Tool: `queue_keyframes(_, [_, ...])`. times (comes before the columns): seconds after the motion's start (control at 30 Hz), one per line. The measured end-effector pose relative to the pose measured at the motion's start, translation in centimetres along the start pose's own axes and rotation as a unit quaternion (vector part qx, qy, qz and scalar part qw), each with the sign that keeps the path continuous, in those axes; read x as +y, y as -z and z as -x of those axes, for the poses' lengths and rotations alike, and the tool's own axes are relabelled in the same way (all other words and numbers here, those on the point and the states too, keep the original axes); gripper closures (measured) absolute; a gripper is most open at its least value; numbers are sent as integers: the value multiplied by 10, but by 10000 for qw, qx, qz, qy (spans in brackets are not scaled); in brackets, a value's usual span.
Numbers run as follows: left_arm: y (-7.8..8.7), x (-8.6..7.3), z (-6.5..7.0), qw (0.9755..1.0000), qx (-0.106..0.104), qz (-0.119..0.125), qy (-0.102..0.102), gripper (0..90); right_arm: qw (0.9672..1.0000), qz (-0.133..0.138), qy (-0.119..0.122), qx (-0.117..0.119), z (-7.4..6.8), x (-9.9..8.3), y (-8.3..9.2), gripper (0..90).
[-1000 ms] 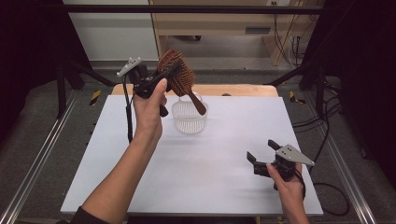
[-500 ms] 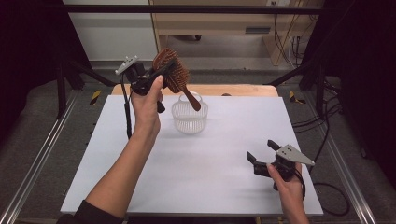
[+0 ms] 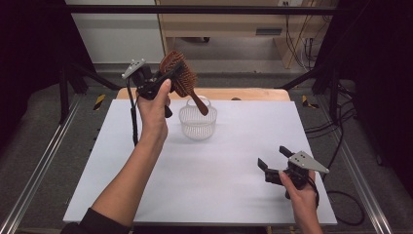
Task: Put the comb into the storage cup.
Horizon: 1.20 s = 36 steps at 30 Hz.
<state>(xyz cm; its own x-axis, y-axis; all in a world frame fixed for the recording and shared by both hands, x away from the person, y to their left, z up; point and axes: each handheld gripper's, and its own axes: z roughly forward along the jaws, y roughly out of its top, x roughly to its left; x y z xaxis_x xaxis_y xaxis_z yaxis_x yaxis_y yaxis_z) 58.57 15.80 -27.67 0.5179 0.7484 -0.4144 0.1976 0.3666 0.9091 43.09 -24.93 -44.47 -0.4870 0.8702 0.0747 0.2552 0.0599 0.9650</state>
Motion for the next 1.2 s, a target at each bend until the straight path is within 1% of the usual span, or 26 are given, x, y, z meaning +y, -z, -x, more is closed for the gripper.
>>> queue_keyframes(0.13, [-1,0,-1,10000,-1,27,24,524,10000,-9,-14,12,0,0,0,54])
queue_keyframes(0.33, [-2,-1,-3,10000,36,40,6,524,10000,2,-36,26,0,0,0,55])
queue_keyframes(0.57, [-7,-7,-4,10000,59,13,-33,523,10000,5,-19,29,0,0,0,55])
queue_keyframes(0.63, [-9,-9,-5,9999,74,-11,-79,523,10000,-5,10,42,1,-1,-1,56])
queue_keyframes(0.73, [-12,-14,-5,9998,111,-54,-122,523,10000,-15,13,55,0,-1,-1,56])
queue_keyframes(0.8, [-15,-19,-6,9997,183,-67,-133,523,10000,-22,7,59,0,-1,-1,56])
queue_keyframes(0.83, [-16,-21,-6,9997,191,-77,-119,523,10000,-34,-30,64,0,-1,-1,56])
queue_keyframes(0.97, [-19,-31,-8,9996,225,-142,-129,524,10000,-28,-41,70,0,-1,-1,56])
queue_keyframes(1.2, [-24,-44,-11,9993,230,-244,-150,523,10000,-43,-27,86,0,-2,-2,56])
